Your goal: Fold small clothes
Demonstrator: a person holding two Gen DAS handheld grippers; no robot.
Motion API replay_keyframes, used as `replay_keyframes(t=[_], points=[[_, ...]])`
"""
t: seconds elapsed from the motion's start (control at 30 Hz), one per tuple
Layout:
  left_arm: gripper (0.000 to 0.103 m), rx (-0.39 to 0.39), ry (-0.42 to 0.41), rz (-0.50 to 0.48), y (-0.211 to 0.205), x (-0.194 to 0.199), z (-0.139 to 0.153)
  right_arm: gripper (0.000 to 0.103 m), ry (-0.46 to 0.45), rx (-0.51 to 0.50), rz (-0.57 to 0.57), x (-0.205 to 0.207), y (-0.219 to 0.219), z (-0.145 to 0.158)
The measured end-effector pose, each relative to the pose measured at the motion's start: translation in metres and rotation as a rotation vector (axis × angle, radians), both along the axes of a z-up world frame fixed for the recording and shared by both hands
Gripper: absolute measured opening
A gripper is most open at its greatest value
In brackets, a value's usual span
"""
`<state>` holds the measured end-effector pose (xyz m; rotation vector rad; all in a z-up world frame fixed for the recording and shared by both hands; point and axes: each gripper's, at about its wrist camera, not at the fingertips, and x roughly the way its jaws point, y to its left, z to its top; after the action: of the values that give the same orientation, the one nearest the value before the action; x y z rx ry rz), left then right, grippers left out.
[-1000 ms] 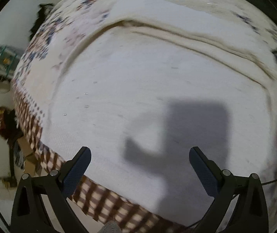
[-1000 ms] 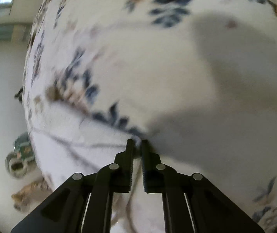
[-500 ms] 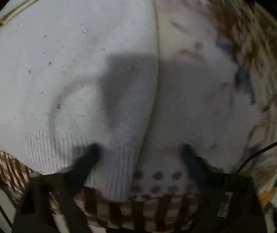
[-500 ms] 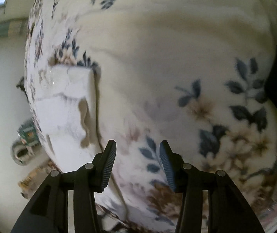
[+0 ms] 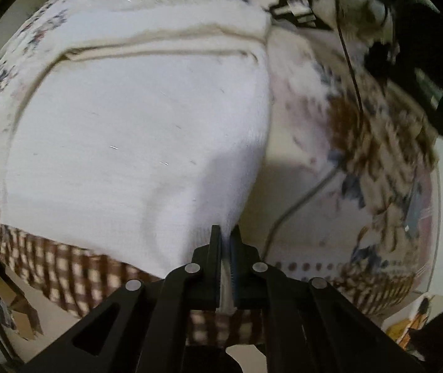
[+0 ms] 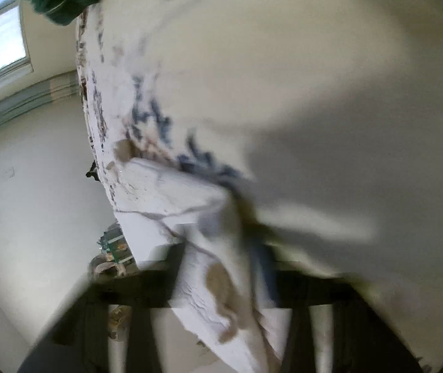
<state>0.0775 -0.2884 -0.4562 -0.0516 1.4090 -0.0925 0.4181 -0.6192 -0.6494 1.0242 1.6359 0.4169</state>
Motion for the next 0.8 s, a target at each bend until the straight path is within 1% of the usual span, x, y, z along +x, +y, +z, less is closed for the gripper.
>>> replay_keyframes(t=[0.07, 0.1, 0.13, 0.17, 0.27, 0.37, 0.4, 0.47, 0.57, 0.63, 0.7, 0.8], points=[[0.002, -0.021, -0.019, 0.036, 0.027, 0.005, 0.016, 0.008, -0.045, -0.049, 0.018, 0.004, 0.009, 0.023], [0.002, -0.03, -0.029, 0.055, 0.042, 0.006, 0.024, 0.008, -0.065, -0.069, 0.032, 0.008, 0.017, 0.041], [0.002, -0.036, -0.038, 0.075, 0.054, 0.008, 0.031, 0.008, -0.078, -0.086, 0.043, 0.011, 0.021, 0.052], [0.002, -0.052, -0.045, 0.095, 0.071, 0.009, 0.037, 0.008, -0.1, -0.116, 0.069, 0.014, 0.025, 0.072], [0.002, -0.085, -0.065, 0.168, 0.119, 0.01, 0.049, 0.007, -0.143, -0.152, 0.107, 0.027, 0.058, 0.115], [0.002, -0.125, -0.064, 0.24, 0.172, 0.011, 0.048, 0.007, -0.19, -0.185, 0.146, 0.041, 0.116, 0.161], [0.002, -0.137, -0.06, 0.271, 0.196, 0.011, 0.047, 0.007, -0.204, -0.203, 0.165, 0.044, 0.142, 0.174], [0.002, -0.16, -0.062, 0.311, 0.23, 0.011, 0.045, 0.007, -0.219, -0.232, 0.194, 0.052, 0.196, 0.191], [0.002, -0.17, -0.073, 0.373, 0.286, 0.013, 0.041, 0.007, -0.227, -0.271, 0.245, 0.067, 0.275, 0.202], [0.002, -0.184, -0.08, 0.413, 0.323, 0.015, 0.036, 0.007, -0.234, -0.295, 0.286, 0.079, 0.334, 0.2], [0.002, -0.193, -0.08, 0.443, 0.355, 0.015, 0.026, 0.007, -0.239, -0.332, 0.328, 0.091, 0.389, 0.192], [0.002, -0.225, -0.051, 0.472, 0.394, 0.016, 0.003, 0.007, -0.229, -0.401, 0.39, 0.106, 0.462, 0.168]])
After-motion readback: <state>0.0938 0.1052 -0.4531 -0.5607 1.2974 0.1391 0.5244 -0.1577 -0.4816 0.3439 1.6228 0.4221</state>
